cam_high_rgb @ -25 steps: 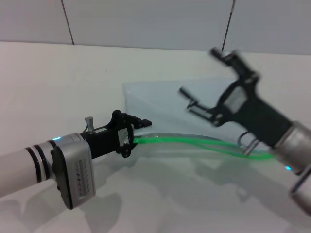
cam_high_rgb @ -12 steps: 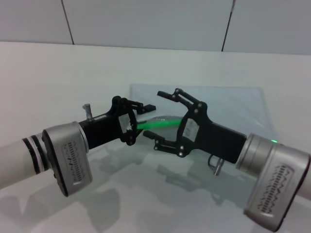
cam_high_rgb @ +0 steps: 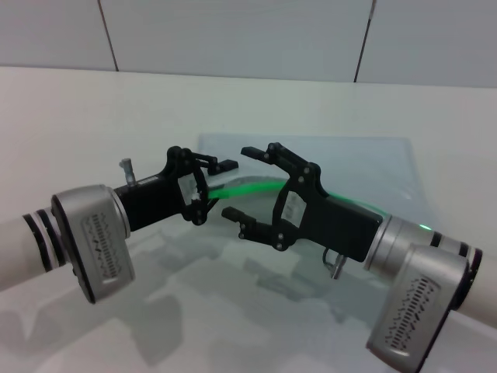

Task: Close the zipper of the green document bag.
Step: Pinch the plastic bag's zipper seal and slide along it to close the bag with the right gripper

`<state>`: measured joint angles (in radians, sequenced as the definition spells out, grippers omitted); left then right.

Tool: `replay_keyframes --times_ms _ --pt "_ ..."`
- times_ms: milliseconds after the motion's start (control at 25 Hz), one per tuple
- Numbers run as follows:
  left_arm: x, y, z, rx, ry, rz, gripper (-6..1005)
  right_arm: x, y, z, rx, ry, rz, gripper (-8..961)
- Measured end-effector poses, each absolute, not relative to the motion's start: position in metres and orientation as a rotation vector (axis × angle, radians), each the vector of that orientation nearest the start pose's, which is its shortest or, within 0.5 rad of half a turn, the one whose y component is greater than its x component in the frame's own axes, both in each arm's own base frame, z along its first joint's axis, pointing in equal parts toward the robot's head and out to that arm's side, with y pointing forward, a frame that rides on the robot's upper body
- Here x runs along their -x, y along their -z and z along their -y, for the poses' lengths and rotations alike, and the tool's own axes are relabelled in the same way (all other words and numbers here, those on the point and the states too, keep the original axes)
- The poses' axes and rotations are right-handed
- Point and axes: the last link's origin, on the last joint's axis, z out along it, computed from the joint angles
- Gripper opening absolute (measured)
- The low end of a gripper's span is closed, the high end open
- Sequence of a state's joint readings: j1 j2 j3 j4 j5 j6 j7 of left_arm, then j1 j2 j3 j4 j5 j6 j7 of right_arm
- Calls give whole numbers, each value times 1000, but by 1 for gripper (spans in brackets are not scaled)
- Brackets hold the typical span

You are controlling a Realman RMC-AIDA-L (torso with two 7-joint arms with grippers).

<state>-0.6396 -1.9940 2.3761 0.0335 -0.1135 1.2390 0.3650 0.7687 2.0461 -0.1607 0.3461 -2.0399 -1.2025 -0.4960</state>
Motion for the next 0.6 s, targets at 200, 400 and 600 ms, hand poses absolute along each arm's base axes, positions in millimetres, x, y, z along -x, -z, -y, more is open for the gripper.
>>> replay_keyframes --times_ms 200,400,600 --pt "269 49 -345 2180 327 -754 56 -185 127 -317 2227 -587 771 873" --pt "267 46 -346 2170 343 -769 56 -181 125 -317 2209 -608 769 873" --pt "270 44 -346 2167 326 -778 57 -184 120 -312 2183 -639 744 872"
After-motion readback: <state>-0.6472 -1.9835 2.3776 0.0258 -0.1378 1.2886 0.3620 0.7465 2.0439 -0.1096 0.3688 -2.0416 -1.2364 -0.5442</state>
